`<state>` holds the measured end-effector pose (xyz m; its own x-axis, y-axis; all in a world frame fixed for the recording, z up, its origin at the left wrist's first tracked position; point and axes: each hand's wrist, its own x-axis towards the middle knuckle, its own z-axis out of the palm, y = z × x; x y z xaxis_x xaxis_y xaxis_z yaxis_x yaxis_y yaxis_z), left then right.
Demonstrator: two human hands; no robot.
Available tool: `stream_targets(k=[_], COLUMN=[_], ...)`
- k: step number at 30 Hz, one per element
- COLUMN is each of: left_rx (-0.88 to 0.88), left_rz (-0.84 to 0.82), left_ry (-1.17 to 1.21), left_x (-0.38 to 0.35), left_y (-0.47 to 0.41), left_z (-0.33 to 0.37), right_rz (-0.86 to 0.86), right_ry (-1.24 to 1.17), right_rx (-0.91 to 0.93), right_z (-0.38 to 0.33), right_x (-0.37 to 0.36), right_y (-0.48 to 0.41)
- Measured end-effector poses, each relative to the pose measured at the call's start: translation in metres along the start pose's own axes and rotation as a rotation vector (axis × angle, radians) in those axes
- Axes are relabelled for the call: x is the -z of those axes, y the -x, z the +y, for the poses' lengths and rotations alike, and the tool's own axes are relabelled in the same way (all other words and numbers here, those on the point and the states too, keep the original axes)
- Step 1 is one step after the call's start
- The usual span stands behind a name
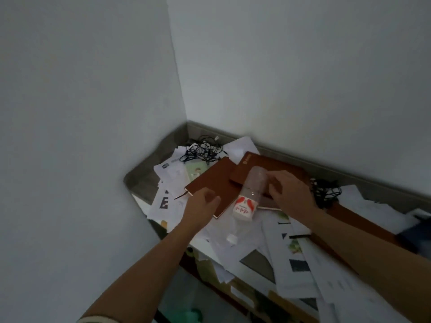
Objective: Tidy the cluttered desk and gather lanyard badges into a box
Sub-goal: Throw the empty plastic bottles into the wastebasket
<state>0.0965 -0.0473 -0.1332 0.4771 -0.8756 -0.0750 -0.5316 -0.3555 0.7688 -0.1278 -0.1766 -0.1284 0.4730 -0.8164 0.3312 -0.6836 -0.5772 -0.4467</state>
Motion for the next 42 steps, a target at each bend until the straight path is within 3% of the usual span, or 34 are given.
stream_targets(k=[7,10,18,24,32,37,42], left_rx=[-0.17,-0.15,-0.371,-0.434,-0.414,-0.325,-0.247], left_rz=[-0.23,-0.32,-0.408,-0.542,-0.557,-0.475,-0.371], left_ry=[-0.275,-0.316,-0.13,-0.027,-0.01,-0.035,-0.053], left_x=[-0.064,-0.079,-0.109,-0.159,-0.191,-0.206,-0.221], left_y=[-0.029,-0.037,-0.044,-0.014,0.013,0.042,0.088], left_z=[0.05,0.053,0.121,0.153,0.158,0.158,0.152], right_rz=[0.05,0.118,0.201,0.196,0.166,0.109,0.04], right_ry=[0.021,0.04,0.174,0.48,0.534,0.596,0.509], right_rx=[-0.19,-0.288,-0.535,-0.74,-0.808,-0.897,-0.932], right_z=[0.072,0.087,0.107,0.124,0.151,0.163,0.175], right_x=[0.032,0.042,0.104,0.15,0.147,0.142,0.151], right_y=[0.022,0.043,0.107,0.171,0.206,0.227,0.265])
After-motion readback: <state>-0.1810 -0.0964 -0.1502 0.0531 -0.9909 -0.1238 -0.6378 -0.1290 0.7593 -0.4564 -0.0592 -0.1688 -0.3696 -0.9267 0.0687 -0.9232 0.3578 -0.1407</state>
